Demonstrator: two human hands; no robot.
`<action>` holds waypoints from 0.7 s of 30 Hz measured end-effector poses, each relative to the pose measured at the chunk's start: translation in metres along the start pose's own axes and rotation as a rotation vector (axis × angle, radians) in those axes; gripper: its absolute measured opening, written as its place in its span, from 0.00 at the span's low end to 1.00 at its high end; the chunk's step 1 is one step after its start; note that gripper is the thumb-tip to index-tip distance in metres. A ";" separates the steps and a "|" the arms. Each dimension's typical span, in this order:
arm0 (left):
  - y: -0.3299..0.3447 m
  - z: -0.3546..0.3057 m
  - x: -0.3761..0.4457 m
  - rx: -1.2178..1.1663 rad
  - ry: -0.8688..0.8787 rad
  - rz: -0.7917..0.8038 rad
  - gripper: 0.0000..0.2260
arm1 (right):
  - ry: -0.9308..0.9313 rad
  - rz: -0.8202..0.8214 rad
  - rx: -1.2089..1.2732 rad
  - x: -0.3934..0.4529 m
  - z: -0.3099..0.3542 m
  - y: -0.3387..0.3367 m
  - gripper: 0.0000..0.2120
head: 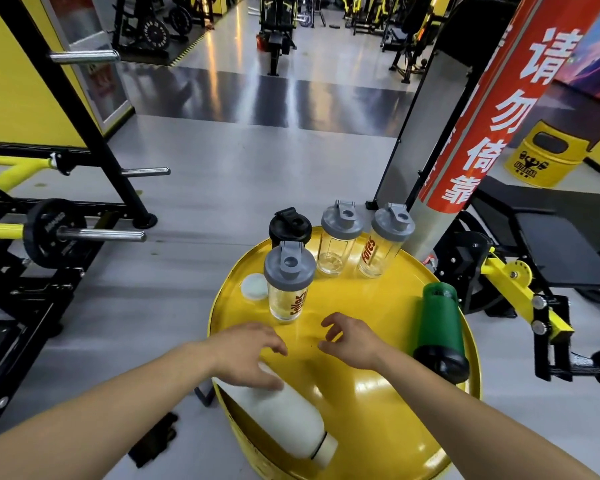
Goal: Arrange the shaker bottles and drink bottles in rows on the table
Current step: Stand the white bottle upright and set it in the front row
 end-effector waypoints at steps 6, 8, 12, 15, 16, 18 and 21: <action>0.028 -0.027 0.021 0.277 -0.024 0.379 0.36 | 0.013 0.062 -0.003 -0.010 -0.010 0.011 0.18; 0.029 -0.030 0.026 0.317 -0.018 0.387 0.32 | 0.008 0.062 -0.010 -0.014 -0.011 0.011 0.18; 0.028 -0.030 0.029 0.316 -0.013 0.418 0.32 | 0.013 0.072 -0.015 -0.021 -0.017 0.011 0.18; 0.027 -0.030 0.030 0.281 -0.005 0.364 0.30 | 0.011 0.055 -0.015 -0.027 -0.023 0.006 0.17; 0.027 -0.030 0.031 0.252 -0.006 0.329 0.30 | 0.008 0.047 -0.007 -0.030 -0.025 0.004 0.17; 0.023 -0.031 0.033 0.166 -0.012 0.245 0.31 | 0.004 0.045 0.011 -0.036 -0.028 0.000 0.16; 0.012 -0.033 0.036 0.032 -0.022 0.108 0.33 | 0.009 0.068 0.056 -0.043 -0.034 -0.005 0.15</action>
Point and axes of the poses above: each hand's wrist, its own x-axis towards the middle knuckle, its own y-axis out of the palm, z = x × y, the point moved 6 cm from there along x, towards the middle knuckle, and after that the axes turned 13 degrees about z, right-handed, at the moved point
